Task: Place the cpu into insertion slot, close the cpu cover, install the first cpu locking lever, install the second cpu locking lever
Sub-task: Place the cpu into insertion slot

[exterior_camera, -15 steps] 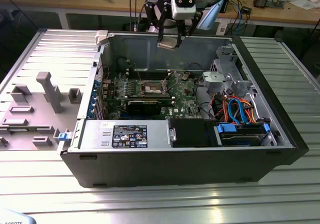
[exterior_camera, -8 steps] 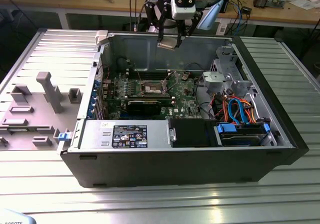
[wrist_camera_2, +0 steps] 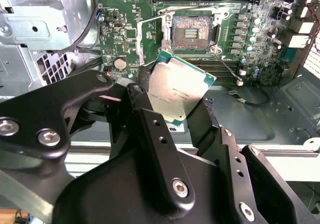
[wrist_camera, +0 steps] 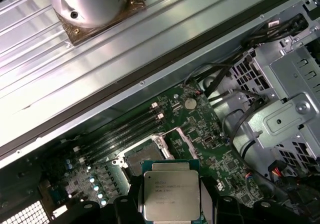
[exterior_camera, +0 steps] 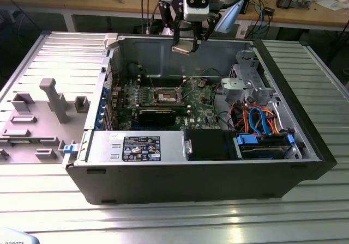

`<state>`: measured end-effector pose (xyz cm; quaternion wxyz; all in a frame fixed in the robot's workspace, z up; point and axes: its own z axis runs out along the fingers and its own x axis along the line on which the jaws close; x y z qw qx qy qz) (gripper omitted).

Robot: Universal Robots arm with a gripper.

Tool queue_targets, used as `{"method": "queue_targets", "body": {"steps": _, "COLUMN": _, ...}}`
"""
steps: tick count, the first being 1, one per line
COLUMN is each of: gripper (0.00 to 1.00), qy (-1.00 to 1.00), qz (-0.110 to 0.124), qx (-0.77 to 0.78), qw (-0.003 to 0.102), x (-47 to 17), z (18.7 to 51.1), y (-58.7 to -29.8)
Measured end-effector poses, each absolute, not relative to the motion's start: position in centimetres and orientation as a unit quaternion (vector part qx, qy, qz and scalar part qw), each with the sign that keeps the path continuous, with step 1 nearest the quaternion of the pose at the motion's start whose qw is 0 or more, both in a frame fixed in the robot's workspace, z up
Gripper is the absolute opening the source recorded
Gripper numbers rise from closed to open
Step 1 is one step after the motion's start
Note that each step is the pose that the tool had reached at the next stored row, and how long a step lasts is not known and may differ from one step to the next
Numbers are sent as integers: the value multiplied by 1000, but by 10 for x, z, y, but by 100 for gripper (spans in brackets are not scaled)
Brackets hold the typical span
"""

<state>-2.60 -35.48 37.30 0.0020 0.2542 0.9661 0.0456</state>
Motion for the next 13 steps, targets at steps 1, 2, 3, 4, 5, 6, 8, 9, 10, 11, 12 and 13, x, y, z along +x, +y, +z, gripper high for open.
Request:
{"method": "queue_targets", "body": {"steps": 1, "gripper": 54, "qy": 966, "qz": 46, "qx": 255, "qw": 2, "x": -26, "z": 373, "y": -355}}
{"method": "queue_targets", "body": {"steps": 2, "gripper": 54, "qy": 966, "qz": 46, "qx": 256, "qw": 2, "x": -26, "z": 373, "y": -355}}
{"method": "queue_targets", "body": {"steps": 3, "gripper": 54, "qy": 965, "qz": 46, "qx": 257, "qw": 2, "x": -26, "z": 373, "y": -355}}
{"method": "queue_targets", "body": {"steps": 4, "gripper": 54, "qy": 965, "qz": 46, "qx": 257, "qw": 2, "x": -26, "z": 373, "y": -355}}
{"method": "queue_targets", "body": {"steps": 5, "gripper": 54, "qy": 965, "qz": 46, "qx": 258, "qw": 2, "x": -26, "z": 373, "y": -355}}
{"method": "queue_targets", "body": {"steps": 6, "gripper": 54, "qy": 965, "qz": 46, "qx": 259, "qw": 2, "x": -26, "z": 373, "y": -355}}
{"method": "queue_targets", "body": {"steps": 8, "gripper": 54, "qy": 965, "qz": 46, "qx": 259, "qw": 2, "x": -26, "z": 373, "y": -355}}
{"method": "queue_targets", "body": {"steps": 9, "gripper": 54, "qy": 965, "qz": 46, "qx": 259, "qw": 2, "x": -26, "z": 373, "y": -355}}
{"method": "queue_targets", "body": {"steps": 10, "gripper": 54, "qy": 965, "qz": 46, "qx": 259, "qw": 2, "x": -26, "z": 373, "y": -355}}
{"method": "queue_targets", "body": {"steps": 11, "gripper": 54, "qy": 965, "qz": 46, "qx": 259, "qw": 2, "x": -26, "z": 373, "y": -355}}
{"method": "queue_targets", "body": {"steps": 12, "gripper": 54, "qy": 965, "qz": 46, "qx": 259, "qw": 2, "x": -26, "z": 373, "y": -355}}
{"method": "queue_targets", "body": {"steps": 13, "gripper": 54, "qy": 965, "qz": 46, "qx": 259, "qw": 2, "x": -26, "z": 373, "y": -355}}
